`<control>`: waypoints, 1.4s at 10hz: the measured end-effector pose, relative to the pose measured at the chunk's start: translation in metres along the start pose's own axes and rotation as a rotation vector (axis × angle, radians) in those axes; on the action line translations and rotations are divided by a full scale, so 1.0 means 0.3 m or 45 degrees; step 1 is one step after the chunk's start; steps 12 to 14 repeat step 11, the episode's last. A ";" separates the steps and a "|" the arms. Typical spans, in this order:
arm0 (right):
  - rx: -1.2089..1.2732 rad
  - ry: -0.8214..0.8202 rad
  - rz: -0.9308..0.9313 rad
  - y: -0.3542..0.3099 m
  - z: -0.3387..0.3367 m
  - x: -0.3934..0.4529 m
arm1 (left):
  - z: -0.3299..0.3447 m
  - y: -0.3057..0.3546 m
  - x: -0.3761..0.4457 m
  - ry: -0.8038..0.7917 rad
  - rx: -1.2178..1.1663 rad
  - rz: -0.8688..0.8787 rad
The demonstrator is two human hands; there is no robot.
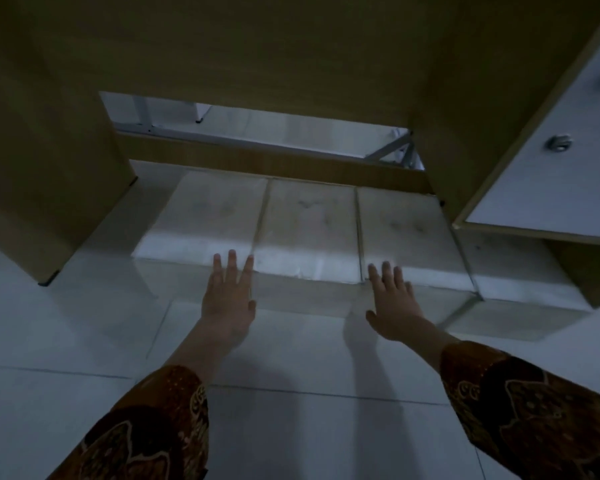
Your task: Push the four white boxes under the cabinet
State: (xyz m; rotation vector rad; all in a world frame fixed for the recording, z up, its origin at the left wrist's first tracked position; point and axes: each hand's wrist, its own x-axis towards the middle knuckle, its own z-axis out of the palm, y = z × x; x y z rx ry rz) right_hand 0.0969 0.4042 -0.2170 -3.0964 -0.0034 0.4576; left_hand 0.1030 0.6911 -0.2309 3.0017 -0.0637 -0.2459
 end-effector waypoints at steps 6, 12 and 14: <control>0.118 -0.190 -0.083 0.036 -0.101 -0.151 | -0.132 0.234 -0.155 -0.150 0.049 0.071; -0.029 0.425 -0.620 0.367 -0.652 -0.613 | -0.660 0.756 -0.545 0.326 0.126 0.417; -0.029 0.425 -0.620 0.367 -0.652 -0.613 | -0.660 0.756 -0.545 0.326 0.126 0.417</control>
